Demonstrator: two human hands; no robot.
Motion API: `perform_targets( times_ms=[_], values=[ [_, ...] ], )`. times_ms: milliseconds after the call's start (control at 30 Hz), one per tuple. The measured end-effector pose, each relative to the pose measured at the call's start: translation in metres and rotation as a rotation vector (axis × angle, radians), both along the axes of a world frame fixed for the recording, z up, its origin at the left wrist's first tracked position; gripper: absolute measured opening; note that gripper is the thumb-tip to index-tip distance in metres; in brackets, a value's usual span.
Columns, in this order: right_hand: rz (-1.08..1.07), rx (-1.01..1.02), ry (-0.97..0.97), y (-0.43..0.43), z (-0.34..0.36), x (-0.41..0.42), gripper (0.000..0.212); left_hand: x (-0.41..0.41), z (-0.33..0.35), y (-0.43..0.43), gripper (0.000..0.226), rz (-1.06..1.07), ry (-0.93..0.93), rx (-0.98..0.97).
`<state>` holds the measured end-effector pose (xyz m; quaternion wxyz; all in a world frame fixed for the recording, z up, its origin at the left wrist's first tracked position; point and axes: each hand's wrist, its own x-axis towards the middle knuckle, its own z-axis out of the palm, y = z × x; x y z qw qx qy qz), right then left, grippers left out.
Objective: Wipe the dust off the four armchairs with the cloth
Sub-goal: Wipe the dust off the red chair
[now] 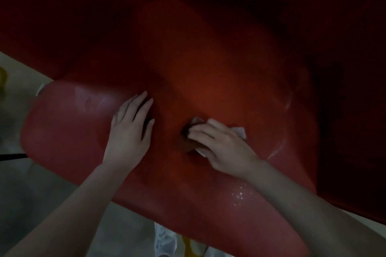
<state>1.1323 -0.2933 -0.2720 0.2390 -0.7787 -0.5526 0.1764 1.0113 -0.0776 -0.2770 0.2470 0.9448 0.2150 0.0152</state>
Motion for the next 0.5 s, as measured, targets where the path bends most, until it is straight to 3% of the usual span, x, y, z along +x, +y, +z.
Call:
perform_targets(
  times_ms=[67,200,267,367,500],
  values=[
    [-0.074,-0.004,-0.058,-0.026,0.000,0.014,0.029,-0.001,-0.001,-0.003,0.048,-0.004,-0.014,0.006],
    [-0.601,-0.029,-0.136,-0.035,-0.006,0.058,0.026,0.003,-0.002,-0.015,0.047,-0.001,-0.024,-0.012],
    [-0.742,-0.006,-0.149,-0.017,-0.010,0.064,0.026,0.007,-0.004,-0.022,0.047,-0.021,-0.027,-0.009],
    [-0.636,0.040,-0.136,0.010,-0.008,0.040,0.028,0.012,-0.005,-0.033,0.047,-0.036,-0.042,-0.012],
    [-0.245,0.028,-0.069,-0.012,0.000,-0.008,0.034,0.017,-0.003,-0.042,0.046,-0.067,-0.036,-0.002]
  ],
)
